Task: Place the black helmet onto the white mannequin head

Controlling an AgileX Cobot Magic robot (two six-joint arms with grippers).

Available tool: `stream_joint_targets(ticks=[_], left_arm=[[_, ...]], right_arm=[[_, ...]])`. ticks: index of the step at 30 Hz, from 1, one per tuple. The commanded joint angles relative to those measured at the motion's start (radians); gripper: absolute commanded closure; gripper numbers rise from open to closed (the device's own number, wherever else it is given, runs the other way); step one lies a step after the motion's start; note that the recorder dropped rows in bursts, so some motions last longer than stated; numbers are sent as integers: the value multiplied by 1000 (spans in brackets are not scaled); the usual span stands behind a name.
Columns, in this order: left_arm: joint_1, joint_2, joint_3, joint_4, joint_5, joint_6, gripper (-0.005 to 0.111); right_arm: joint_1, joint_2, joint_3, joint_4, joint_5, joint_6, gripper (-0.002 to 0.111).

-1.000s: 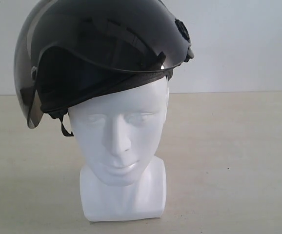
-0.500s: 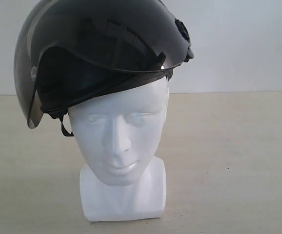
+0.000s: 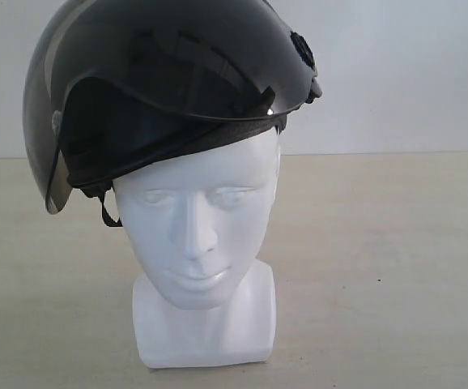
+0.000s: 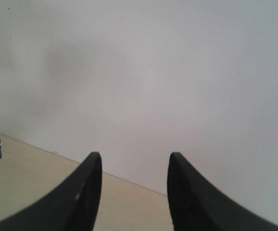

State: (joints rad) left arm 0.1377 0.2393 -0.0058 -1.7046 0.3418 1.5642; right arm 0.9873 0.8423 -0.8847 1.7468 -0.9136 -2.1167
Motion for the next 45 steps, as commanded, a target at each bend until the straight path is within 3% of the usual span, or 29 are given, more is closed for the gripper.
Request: stream_joint_targets(ticks=[1,12,18,25,26,30,33,39,45], left_arm=[[1,-4,6,-3,9,-51,102],[1,-12,6,-3,9,-51,102],[1,-226,6,-3,6,-51,102],[1,-239,6,0,6,-51,102],[1,-239,6,49,6,-51,102],[1,-239,-25,558,6,-51,102],[3,-239,-43,767,-1,-51,102],[3,-239,-40,806,2,-51,102],[3,-239,-5,937,-3,-51,102]], right_arm=[[0,-2,-6,-2,-6,-6,65],[0,-2,-6,-2,2,-4,65],[0,-4,-6,-2,-36,-6,65],[0,-4,-6,-2,-43,-6,65],[0,-4,-6,-2,-43,-6,65],[0,-4,-6,-2,-43,-6,65],[0,-4,-6,-2,-46,-6,65],[0,-4,-6,-2,-50,-6,65],[0,-4,-6,-2,-50,-2,65]])
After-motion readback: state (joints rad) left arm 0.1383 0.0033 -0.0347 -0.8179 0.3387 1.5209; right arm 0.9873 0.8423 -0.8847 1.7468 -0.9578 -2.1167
